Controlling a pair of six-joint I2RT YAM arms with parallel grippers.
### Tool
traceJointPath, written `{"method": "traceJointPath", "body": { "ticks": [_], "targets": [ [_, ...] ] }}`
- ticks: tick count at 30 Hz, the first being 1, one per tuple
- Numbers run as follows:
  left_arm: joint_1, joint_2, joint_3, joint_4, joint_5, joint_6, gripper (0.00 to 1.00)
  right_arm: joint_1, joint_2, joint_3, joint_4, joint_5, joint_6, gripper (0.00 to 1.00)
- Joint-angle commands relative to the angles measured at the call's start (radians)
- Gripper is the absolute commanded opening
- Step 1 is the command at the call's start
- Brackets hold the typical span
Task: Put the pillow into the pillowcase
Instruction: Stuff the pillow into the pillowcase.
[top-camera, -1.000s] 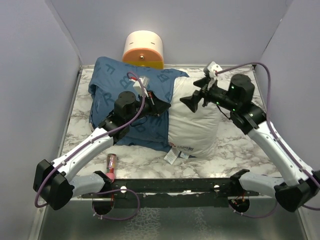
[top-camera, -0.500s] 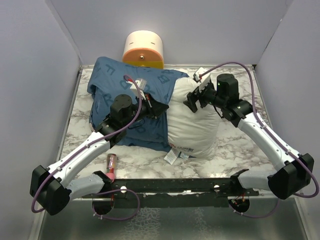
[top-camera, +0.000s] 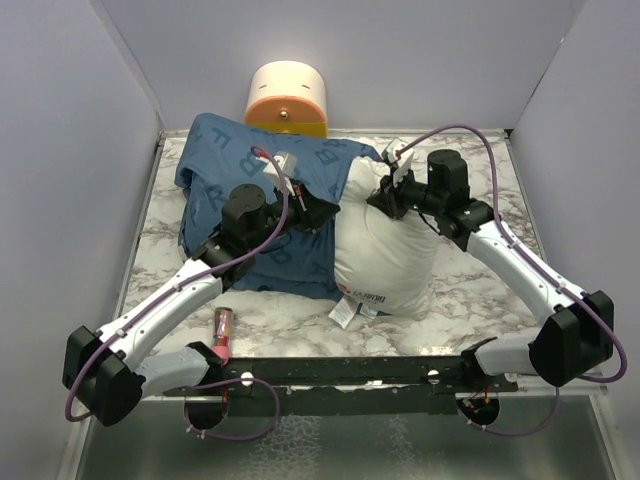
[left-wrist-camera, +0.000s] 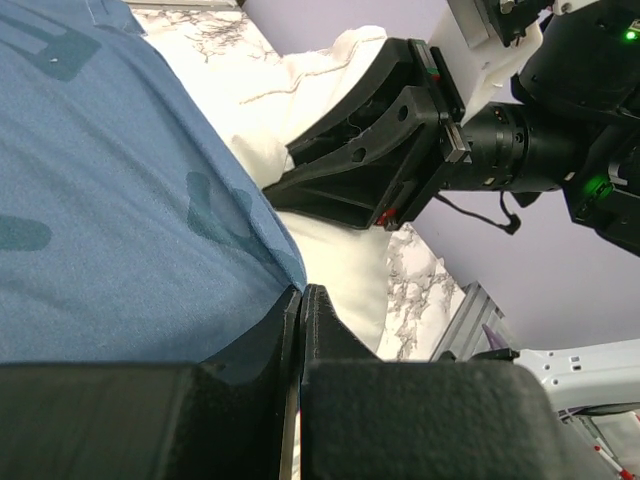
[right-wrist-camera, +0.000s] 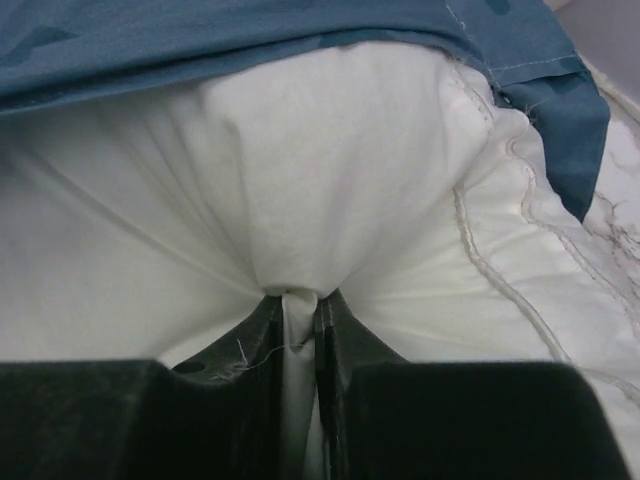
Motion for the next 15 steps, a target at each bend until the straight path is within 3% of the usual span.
{"method": "traceJointPath", "body": {
  "ticks": [1, 10, 12, 15],
  "targets": [
    [-0.009, 0.021, 0.052, 0.126, 0.087, 0.003, 0.0, 0.006, 0.05, -0.078, -0.05, -0.125, 0.087, 0.08],
    [-0.018, 0.199, 0.169, 0.303, 0.171, -0.073, 0.0, 0.108, 0.075, -0.131, 0.304, -0.333, 0.418, 0.03],
    [-0.038, 0.233, 0.21, 0.347, 0.192, -0.087, 0.0, 0.116, 0.076, -0.147, 0.457, -0.309, 0.53, 0.02],
    [-0.085, 0.259, 0.238, 0.367, 0.24, -0.082, 0.0, 0.116, 0.078, -0.159, 0.587, -0.143, 0.673, 0.01]
  ]
}}
